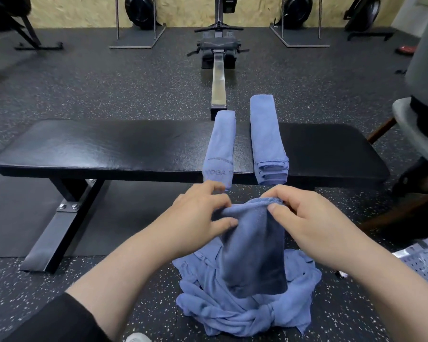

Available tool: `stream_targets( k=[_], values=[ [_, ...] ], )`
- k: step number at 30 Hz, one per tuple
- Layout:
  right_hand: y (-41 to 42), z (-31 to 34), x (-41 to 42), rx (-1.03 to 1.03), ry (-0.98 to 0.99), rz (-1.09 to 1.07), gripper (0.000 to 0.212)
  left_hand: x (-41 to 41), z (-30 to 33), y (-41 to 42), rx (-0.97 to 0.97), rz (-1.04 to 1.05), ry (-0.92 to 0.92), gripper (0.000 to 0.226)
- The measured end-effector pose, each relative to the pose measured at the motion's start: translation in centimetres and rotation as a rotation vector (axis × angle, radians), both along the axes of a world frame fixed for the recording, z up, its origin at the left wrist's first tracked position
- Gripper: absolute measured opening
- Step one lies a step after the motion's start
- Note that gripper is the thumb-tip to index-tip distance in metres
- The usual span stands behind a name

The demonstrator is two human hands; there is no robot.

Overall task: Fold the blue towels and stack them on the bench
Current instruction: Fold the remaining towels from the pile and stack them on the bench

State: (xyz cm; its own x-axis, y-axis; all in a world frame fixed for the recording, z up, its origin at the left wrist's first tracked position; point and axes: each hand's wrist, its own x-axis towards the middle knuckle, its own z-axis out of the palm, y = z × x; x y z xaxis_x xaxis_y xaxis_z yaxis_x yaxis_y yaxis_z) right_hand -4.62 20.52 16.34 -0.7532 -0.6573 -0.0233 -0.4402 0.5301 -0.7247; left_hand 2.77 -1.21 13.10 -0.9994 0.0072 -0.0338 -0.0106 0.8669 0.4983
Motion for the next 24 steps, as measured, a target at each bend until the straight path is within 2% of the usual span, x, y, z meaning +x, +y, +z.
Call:
stream_targets(
  k=[2, 4, 6, 8, 13, 17, 24],
  values=[
    [0.3, 0.0, -0.3, -0.016, 0.017, -0.016, 0.023, 0.2, 0.2, -0.8, -0.025, 0.004, -0.105, 0.026],
    [0.8, -0.3, -0.9, 0.018, 0.021, -0.037, 0.023, 0.5, 0.6, -1.6, -0.135, 0.016, -0.162, 0.029],
    [1.2, -0.9, -1.7, 0.136, 0.011, -0.023, 0.024, 0.5, 0.9, -2.1, -0.263, 0.050, -0.108, 0.037],
    [1.5, -1.5, -2.2, 0.223, 0.009, -0.009, 0.028, 0.3, 1.1, -2.4, -0.279, 0.086, 0.005, 0.040],
    [1.4, -1.4, -3.1, 0.124, 0.083, -0.070, 0.024, -0.1, 2.0, -2.6, -0.015, 0.200, 0.161, 0.025],
    [0.9, -1.5, -3.4, 0.095, 0.075, -0.111, 0.023, -0.2, 2.1, -2.3, 0.097, 0.316, 0.164, 0.025],
    [0.3, -0.6, -3.0, -0.043, 0.066, -0.170, 0.021, -0.2, 3.2, -2.2, 0.329, 0.315, 0.240, 0.030]
  ],
)
